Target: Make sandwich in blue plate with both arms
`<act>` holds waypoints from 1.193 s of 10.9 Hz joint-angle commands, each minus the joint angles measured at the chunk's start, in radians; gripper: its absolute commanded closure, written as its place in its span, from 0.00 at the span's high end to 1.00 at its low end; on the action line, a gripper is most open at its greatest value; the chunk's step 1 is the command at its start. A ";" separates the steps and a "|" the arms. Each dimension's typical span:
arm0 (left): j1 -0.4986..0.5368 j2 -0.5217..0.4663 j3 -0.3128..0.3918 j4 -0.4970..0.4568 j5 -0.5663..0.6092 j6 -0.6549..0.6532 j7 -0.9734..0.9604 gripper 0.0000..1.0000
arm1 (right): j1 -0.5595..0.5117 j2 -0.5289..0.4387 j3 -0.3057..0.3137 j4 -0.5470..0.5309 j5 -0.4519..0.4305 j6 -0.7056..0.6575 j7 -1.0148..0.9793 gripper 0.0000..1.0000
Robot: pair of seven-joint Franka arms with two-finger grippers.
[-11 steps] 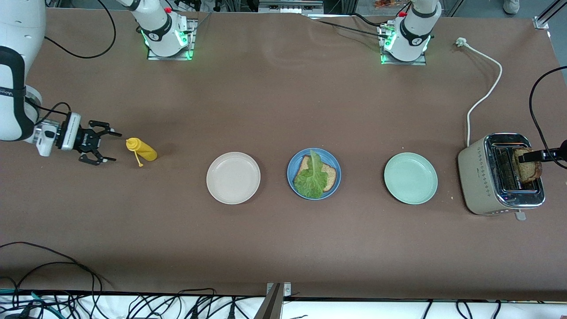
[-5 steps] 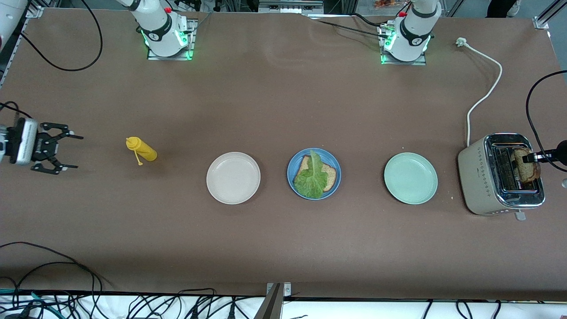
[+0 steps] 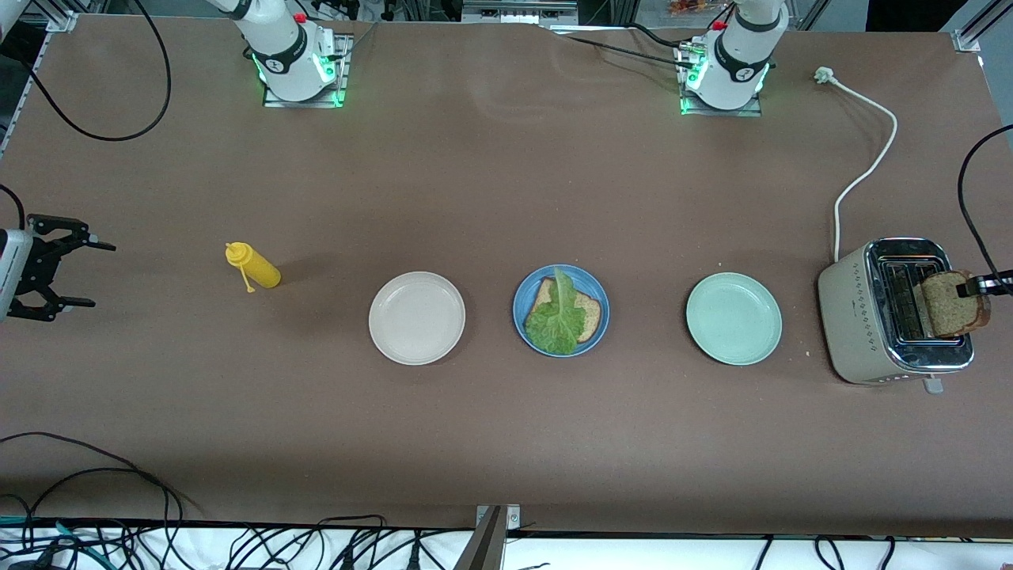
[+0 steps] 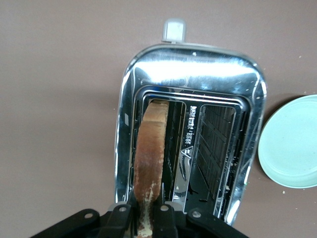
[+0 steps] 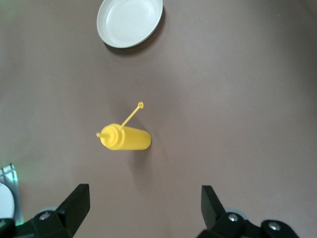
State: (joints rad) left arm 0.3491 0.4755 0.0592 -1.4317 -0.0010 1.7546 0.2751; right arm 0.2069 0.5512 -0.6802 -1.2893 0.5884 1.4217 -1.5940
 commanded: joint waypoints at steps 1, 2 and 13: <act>-0.002 -0.050 -0.009 0.065 -0.004 -0.087 -0.005 0.00 | -0.008 0.009 0.115 0.206 -0.164 -0.107 0.358 1.00; -0.007 -0.067 -0.018 0.065 -0.004 -0.101 -0.005 0.00 | -0.008 -0.006 0.169 0.224 -0.215 -0.124 0.478 1.00; -0.059 -0.105 -0.380 0.057 -0.167 -0.259 -0.014 0.00 | -0.083 -0.271 0.603 -0.155 -0.619 -0.082 1.571 1.00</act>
State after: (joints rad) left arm 0.3290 0.3376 -0.2993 -1.3721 -0.0854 1.5226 0.2618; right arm 0.1693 0.4257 -0.1669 -1.2122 0.0195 1.2118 -0.1092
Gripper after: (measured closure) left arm 0.912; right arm 0.000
